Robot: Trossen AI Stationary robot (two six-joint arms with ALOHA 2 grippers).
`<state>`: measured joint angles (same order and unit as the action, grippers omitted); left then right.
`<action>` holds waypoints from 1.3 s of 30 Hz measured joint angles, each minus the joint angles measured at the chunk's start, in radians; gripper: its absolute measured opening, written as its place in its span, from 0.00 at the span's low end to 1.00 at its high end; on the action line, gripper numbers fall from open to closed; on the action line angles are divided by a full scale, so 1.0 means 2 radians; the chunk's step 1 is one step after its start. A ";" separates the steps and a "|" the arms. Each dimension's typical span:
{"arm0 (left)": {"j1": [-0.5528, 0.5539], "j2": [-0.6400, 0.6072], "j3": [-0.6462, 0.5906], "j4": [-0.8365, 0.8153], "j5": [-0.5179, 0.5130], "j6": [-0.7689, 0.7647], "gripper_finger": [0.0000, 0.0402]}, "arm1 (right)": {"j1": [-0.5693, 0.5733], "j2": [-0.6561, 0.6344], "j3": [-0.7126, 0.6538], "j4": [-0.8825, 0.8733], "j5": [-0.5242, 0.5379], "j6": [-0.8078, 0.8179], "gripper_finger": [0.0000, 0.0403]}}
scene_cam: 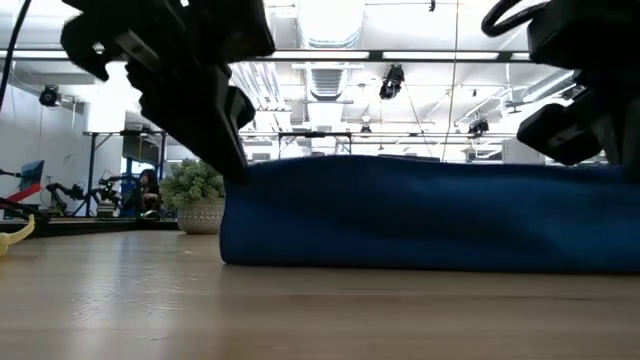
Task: Fold microfiber towels
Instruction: Fold the blue towel
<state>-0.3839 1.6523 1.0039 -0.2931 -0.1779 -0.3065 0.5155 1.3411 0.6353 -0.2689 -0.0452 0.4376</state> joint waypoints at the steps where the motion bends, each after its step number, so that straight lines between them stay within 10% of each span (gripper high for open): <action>1: 0.003 0.000 0.000 -0.006 -0.003 0.000 0.00 | -0.002 -0.001 -0.001 -0.003 0.000 0.000 0.02; 39: 0.085 -0.001 0.000 -0.016 -0.050 0.056 0.00 | -0.165 -0.003 -0.008 -0.065 0.009 -0.101 0.02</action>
<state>-0.2131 1.6505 1.0039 -0.3248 -0.2775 -0.1953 0.1852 1.3346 0.6186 -0.3985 -0.0281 0.2353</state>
